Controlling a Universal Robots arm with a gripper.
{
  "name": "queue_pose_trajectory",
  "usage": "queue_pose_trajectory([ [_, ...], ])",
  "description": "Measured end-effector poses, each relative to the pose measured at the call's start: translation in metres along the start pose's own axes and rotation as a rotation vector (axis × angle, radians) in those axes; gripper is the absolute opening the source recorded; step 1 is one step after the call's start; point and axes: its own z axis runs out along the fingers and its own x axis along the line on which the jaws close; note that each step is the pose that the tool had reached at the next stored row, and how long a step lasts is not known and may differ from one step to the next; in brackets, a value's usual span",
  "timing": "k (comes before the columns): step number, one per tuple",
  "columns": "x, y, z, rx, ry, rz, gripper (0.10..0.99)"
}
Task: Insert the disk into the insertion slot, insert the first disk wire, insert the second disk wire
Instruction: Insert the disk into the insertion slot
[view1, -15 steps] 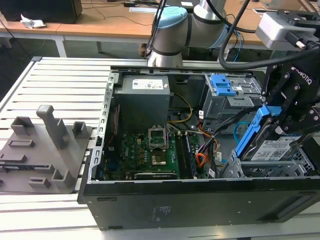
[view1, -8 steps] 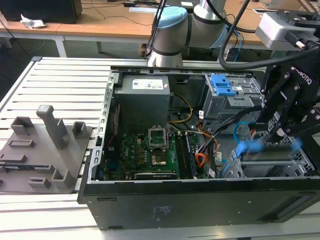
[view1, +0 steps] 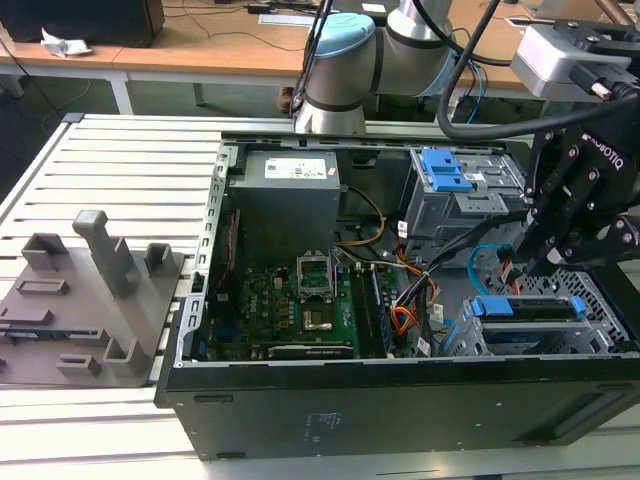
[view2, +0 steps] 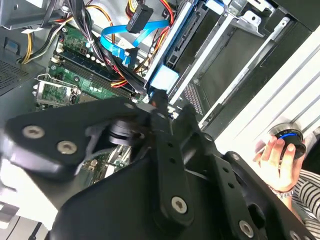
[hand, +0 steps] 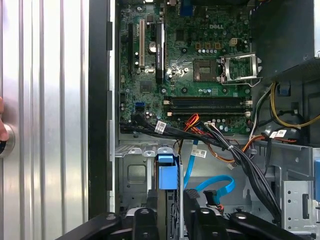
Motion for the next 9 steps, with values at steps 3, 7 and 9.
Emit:
queue_pose_trajectory([
  [3,0.0000,0.0000,0.0001,0.000,0.0000,0.000,0.118],
  [7,0.0000,0.0000,0.0002,0.000,0.0000,0.000,0.106],
  [9,0.0000,0.0000,0.0002,0.000,0.0000,0.000,0.106],
])
